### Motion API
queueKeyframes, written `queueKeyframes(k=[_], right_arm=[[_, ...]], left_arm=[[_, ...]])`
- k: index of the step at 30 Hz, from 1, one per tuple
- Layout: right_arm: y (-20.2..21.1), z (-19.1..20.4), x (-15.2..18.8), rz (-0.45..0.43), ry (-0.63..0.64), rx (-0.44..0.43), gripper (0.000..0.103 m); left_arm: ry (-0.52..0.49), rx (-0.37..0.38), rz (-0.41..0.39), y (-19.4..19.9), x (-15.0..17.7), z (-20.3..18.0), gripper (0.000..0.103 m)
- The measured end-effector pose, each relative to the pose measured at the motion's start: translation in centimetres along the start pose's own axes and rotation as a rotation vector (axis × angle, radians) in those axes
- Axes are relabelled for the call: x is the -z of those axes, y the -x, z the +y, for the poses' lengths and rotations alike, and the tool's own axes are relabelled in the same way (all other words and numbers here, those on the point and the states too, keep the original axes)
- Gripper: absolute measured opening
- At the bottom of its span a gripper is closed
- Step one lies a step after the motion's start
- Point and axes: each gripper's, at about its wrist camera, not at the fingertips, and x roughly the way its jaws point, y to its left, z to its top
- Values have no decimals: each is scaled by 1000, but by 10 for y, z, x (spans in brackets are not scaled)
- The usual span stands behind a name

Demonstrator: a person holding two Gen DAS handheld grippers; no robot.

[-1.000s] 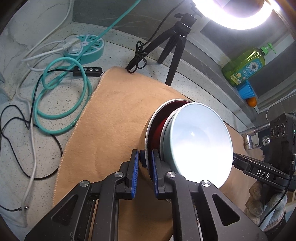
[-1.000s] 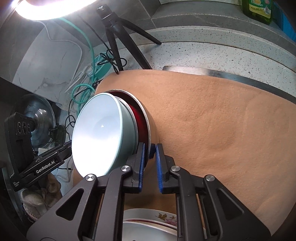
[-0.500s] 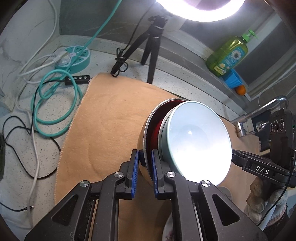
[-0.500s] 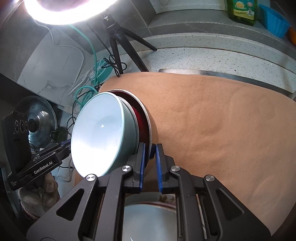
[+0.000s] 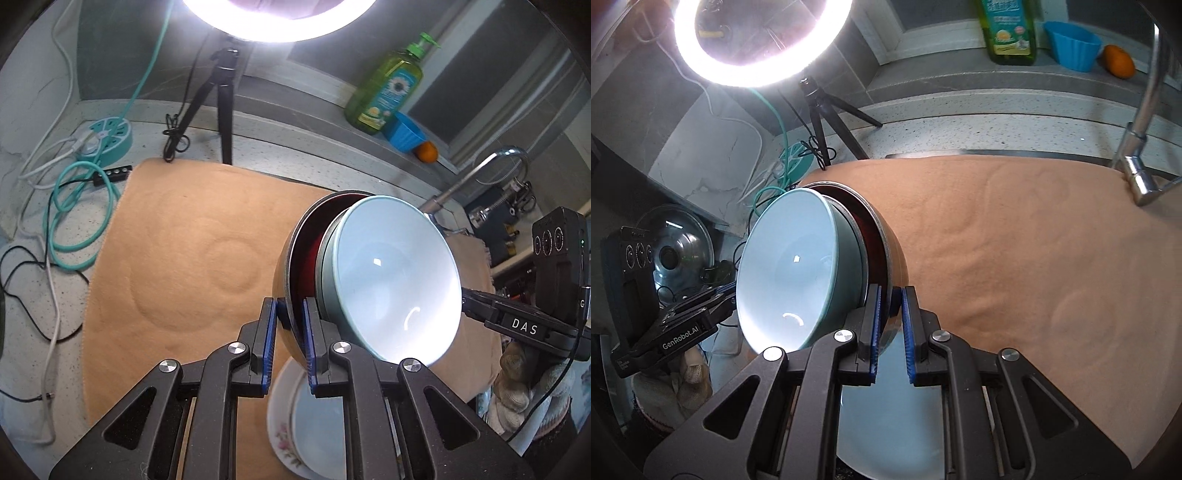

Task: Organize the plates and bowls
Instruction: 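Lift the nested bowl stack by its rims and carry it over the plates with the left tool, then lower the nested bowl stack onto the white plate stack with the left tool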

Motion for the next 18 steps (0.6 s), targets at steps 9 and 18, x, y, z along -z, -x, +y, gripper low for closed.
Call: queueKeyframes(k=[9, 18], right_arm=[[18, -19, 45, 15, -37, 14, 11], [29, -28, 74, 31, -38, 27, 12]], left_arm=[[-41, 26, 55, -5, 30, -23, 11], [-57, 42, 96, -4, 53, -34, 10]])
